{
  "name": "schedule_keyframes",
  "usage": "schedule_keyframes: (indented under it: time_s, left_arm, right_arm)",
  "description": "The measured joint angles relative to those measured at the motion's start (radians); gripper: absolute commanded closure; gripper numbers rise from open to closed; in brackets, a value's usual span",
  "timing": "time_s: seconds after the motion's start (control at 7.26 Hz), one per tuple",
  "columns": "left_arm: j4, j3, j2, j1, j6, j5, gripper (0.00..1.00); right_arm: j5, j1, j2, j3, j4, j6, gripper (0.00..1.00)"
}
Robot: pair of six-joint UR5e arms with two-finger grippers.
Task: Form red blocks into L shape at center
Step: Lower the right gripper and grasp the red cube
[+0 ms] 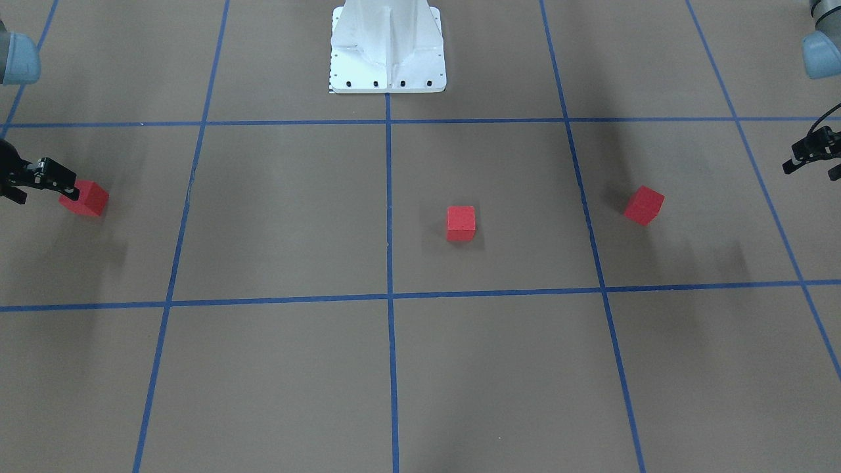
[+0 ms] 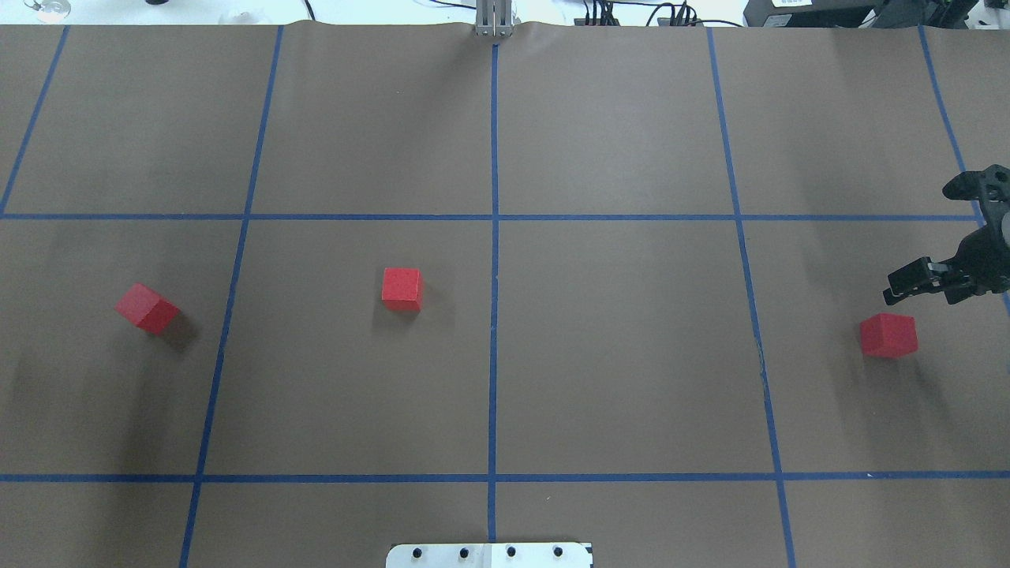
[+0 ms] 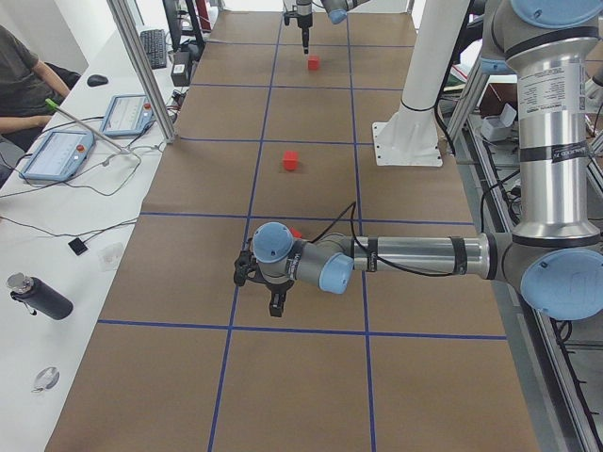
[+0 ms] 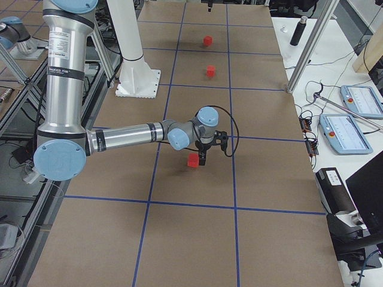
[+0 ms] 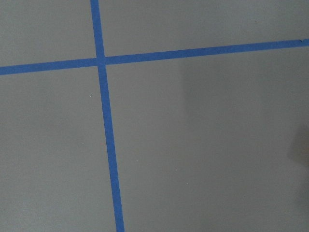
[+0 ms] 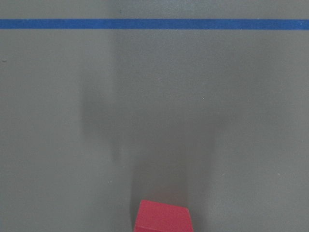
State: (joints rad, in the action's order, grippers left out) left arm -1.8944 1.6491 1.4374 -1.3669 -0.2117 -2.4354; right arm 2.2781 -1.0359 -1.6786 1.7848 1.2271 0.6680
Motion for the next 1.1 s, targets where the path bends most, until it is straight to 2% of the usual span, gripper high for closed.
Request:
schedule_keyframes:
  time_s: [0.83,1.1]
  left_arm:
    - [-0.001,0.006,0.0,-0.002,0.0,-0.016,0.0]
    - [-0.002,0.008,-0.002,-0.003,0.0,-0.021,0.0]
  right_arm:
    - [-0.027,0.059,0.008,-0.031,-0.001,0.044,0.02]
    - [-0.026,0.069,0.009,-0.059,-0.001,0.044,0.07]
